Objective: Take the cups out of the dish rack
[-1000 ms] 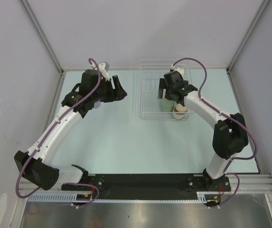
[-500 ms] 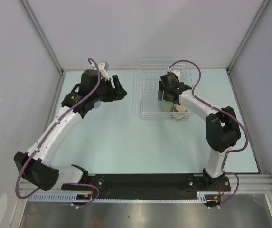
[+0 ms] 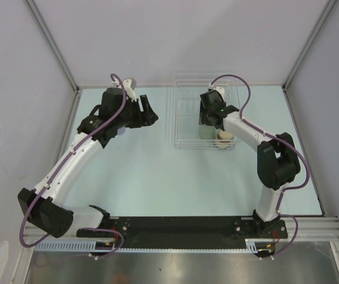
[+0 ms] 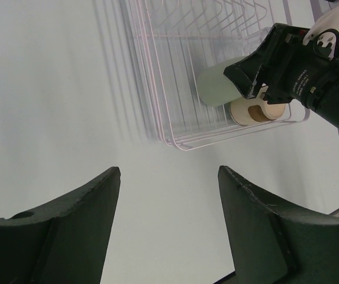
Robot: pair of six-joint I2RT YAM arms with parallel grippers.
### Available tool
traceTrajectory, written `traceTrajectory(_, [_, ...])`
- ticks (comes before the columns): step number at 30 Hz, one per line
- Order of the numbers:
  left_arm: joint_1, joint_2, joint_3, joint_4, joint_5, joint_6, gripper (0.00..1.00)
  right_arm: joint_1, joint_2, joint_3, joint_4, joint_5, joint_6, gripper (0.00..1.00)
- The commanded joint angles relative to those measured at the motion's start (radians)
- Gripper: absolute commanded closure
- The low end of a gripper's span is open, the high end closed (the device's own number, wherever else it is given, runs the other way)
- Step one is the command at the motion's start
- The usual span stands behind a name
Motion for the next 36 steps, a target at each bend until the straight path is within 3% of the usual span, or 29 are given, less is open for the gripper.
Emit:
traceTrajectory(1, [-0.004, -0.013, -0.012, 0.041, 0.009, -0.003, 0.27, 0.000, -0.040, -0.002, 0.009, 0.006, 0.011, 1.00])
traceTrajectory(6, [-0.006, -0.013, -0.015, 0.042, -0.010, -0.003, 0.28, 0.000, -0.078, 0.035, -0.003, 0.000, 0.004, 1.00])
traceTrajectory(10, [-0.004, -0.021, -0.018, 0.050, -0.030, -0.001, 0.28, 0.001, -0.103, 0.157, -0.053, -0.008, 0.000, 1.00])
traceTrajectory(16, [-0.004, -0.029, -0.025, 0.087, -0.016, -0.043, 0.22, -0.008, -0.153, 0.222, -0.076, -0.104, 0.035, 1.00])
traceTrajectory(20, [0.000, -0.053, -0.045, 0.151, 0.015, -0.104, 0.00, -0.062, -0.240, 0.158, -0.028, -0.290, 0.116, 1.00])
traceTrajectory(24, [0.043, -0.099, -0.126, 0.323, 0.200, -0.222, 0.00, -0.157, -0.371, -0.073, 0.281, -0.567, 0.274, 1.00])
traceTrajectory(28, [0.131, -0.138, -0.298, 0.676, 0.367, -0.415, 0.00, -0.201, -0.400, -0.198, 0.472, -0.808, 0.420, 1.00])
traceTrajectory(30, [0.152, -0.133, -0.361, 0.809, 0.418, -0.547, 0.00, -0.203, -0.409, -0.236, 0.581, -0.864, 0.455, 1.00])
traceTrajectory(31, [0.163, -0.115, -0.376, 0.958, 0.477, -0.582, 0.00, -0.203, -0.417, -0.294, 0.632, -0.899, 0.483, 1.00])
traceTrajectory(36, [0.165, -0.018, -0.374, 1.199, 0.601, -0.734, 0.00, -0.204, -0.410, -0.425, 0.990, -1.012, 0.714, 1.00])
